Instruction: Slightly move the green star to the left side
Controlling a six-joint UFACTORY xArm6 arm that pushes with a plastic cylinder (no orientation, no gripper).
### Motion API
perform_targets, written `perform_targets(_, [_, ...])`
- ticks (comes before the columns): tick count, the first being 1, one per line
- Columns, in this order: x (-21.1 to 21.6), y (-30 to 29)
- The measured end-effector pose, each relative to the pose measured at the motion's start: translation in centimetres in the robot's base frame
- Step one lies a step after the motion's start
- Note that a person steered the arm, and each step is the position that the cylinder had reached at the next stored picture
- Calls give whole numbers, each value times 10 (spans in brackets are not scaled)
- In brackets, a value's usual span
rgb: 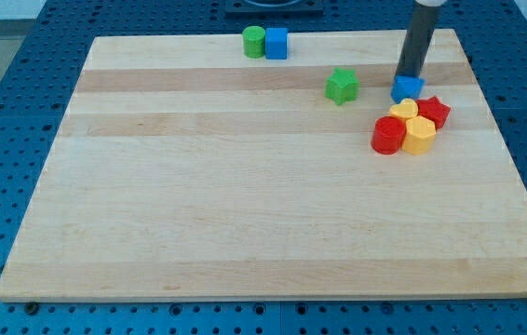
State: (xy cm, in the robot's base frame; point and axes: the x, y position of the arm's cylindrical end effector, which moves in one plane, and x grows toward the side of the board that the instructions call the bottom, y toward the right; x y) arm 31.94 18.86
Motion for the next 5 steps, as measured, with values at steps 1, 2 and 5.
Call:
perform_targets(1, [1, -20])
perform_targets(2, [2, -50])
perform_targets(5, [47, -60])
